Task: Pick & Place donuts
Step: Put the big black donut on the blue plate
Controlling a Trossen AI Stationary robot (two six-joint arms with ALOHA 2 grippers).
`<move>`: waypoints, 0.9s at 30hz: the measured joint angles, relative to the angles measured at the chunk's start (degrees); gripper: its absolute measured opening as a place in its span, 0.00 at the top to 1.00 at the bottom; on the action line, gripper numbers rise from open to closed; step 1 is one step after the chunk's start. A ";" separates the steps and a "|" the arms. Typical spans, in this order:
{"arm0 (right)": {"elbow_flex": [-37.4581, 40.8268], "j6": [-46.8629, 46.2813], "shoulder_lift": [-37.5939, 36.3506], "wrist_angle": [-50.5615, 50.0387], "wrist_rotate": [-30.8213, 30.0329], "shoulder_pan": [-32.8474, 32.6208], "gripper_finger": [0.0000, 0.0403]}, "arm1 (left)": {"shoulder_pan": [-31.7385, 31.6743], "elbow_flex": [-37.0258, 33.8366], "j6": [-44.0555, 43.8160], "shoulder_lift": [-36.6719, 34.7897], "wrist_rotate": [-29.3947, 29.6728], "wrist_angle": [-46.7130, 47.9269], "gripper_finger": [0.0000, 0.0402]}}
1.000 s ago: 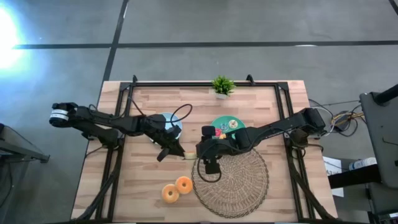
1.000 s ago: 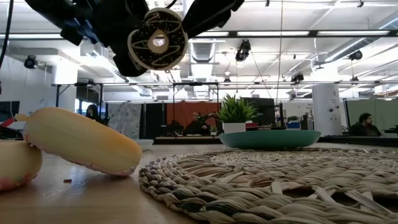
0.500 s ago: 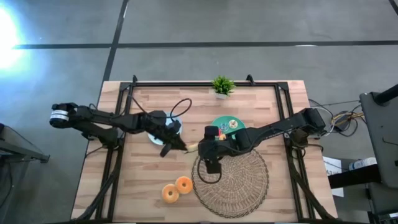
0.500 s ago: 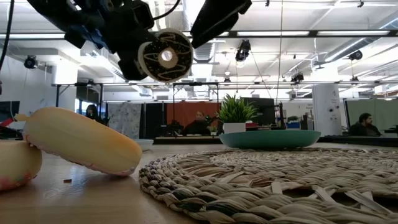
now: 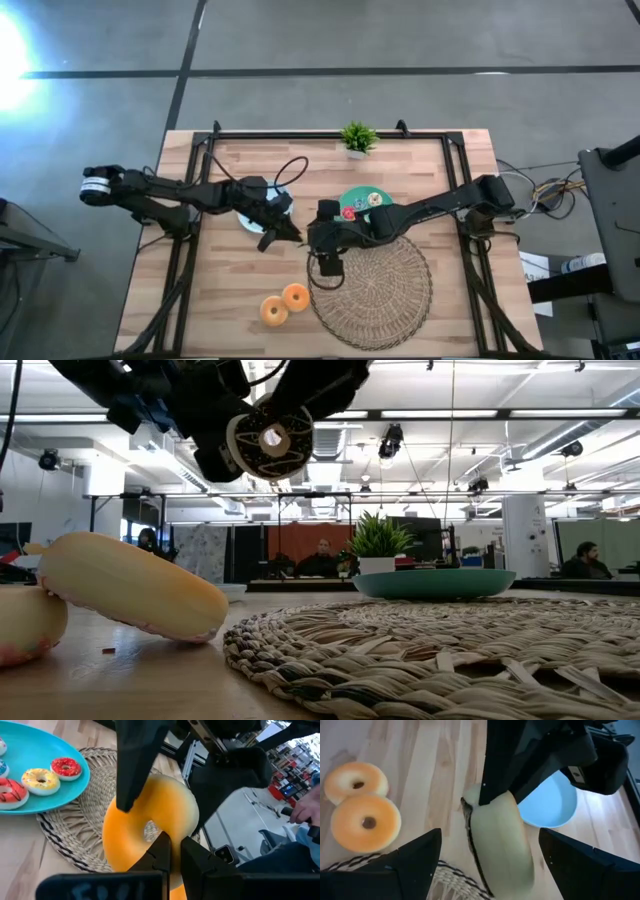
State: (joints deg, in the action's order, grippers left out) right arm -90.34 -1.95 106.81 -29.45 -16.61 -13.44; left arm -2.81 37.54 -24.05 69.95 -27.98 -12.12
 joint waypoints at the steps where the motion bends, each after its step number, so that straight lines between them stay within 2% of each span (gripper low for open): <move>1: -0.27 -0.09 0.09 -0.26 0.12 0.15 0.19 | -0.07 0.04 -0.01 0.00 -0.01 0.12 0.99; 9: -0.38 -3.88 -0.07 -1.66 0.28 1.16 0.19 | -0.11 -0.41 0.10 0.05 0.48 5.99 0.99; 14: -0.35 -4.10 -0.03 -1.64 2.74 1.08 0.19 | -0.13 0.07 0.46 -0.26 0.60 3.52 0.99; 19: -0.24 -4.10 -0.01 -1.57 2.72 1.13 0.20 | -0.13 0.48 1.07 -0.24 0.99 3.65 0.99; 22: -0.24 -5.09 -0.01 -1.62 2.72 1.46 0.23 | -0.13 0.68 1.07 -0.24 0.99 3.58 0.99; 27: -0.22 -6.94 -0.01 -1.69 2.90 2.14 0.35 | -0.13 0.70 0.54 -0.24 1.05 3.60 0.98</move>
State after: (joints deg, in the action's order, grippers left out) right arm -90.56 -8.88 106.80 -31.15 -13.71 -11.31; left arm -2.94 38.24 -23.51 69.71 -26.93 -8.51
